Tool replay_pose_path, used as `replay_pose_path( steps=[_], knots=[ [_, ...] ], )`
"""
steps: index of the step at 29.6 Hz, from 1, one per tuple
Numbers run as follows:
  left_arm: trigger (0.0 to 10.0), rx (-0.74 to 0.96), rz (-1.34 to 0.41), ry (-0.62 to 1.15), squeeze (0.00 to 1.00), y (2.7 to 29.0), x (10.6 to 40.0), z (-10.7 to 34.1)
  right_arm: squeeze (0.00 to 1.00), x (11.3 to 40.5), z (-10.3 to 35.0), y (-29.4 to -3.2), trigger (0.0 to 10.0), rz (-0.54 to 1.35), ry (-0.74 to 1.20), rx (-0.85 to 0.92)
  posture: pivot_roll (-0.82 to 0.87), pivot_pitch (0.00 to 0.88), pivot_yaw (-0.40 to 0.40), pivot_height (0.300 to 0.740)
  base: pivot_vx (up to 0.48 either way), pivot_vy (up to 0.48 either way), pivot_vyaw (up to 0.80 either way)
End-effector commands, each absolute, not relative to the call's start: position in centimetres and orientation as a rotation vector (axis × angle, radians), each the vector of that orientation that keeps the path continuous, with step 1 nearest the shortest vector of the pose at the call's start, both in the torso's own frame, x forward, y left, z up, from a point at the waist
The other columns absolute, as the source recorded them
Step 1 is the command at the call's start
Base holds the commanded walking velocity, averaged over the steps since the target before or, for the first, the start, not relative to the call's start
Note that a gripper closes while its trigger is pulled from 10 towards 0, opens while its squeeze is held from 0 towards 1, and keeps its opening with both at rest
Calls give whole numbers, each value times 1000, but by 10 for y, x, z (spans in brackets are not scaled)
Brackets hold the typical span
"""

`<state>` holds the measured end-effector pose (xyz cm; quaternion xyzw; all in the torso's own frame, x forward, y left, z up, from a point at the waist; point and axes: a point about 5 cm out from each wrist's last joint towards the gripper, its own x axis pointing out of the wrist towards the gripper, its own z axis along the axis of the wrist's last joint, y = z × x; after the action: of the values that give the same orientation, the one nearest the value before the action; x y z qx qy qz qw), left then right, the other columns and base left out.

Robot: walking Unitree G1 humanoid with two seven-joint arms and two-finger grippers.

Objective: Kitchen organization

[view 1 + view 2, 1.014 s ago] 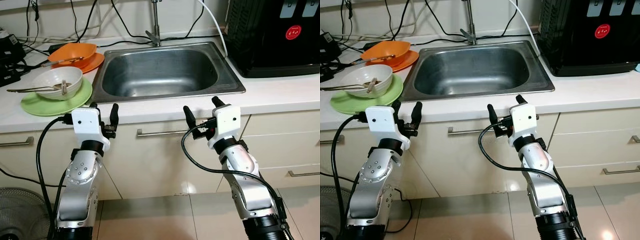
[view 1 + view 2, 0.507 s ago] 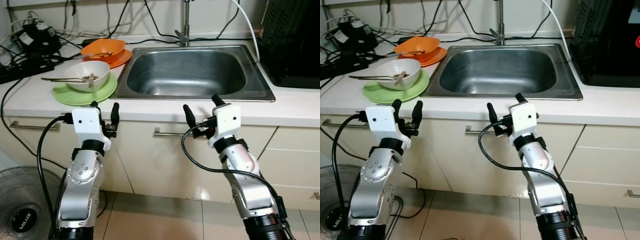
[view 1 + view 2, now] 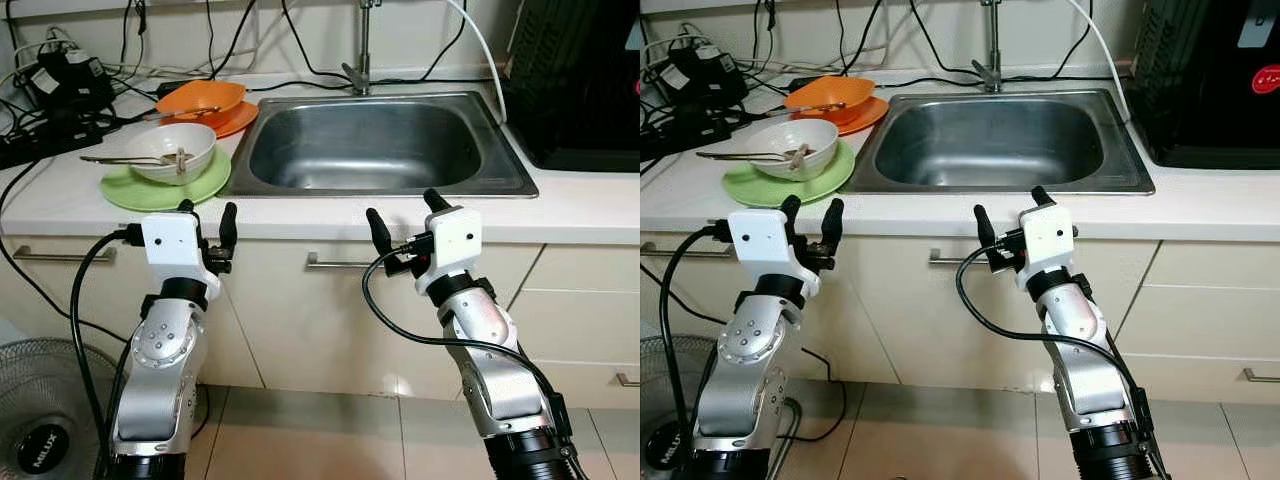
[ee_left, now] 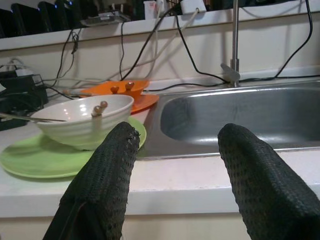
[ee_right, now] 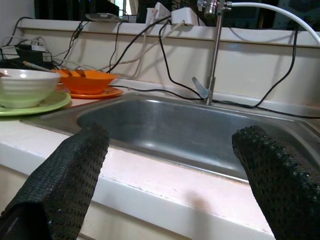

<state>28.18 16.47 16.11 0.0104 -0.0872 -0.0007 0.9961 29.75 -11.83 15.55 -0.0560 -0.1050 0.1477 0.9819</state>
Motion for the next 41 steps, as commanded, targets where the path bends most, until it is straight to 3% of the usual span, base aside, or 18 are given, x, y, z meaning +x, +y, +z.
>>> replay_pose_path(
  steps=[1, 41],
  knots=[
    [10000, 36, 15, -197, 0, 168, 281, 168, 0, 297, 156, -117, 10000, 301, -216, -108, -57, 0, 106, 740, 281, 0, 0],
    [10000, 35, 21, -196, 0, 169, 281, 168, 0, 295, 155, -115, 10000, 317, -221, -124, -57, 0, 107, 740, 377, 0, 0]
  ],
)
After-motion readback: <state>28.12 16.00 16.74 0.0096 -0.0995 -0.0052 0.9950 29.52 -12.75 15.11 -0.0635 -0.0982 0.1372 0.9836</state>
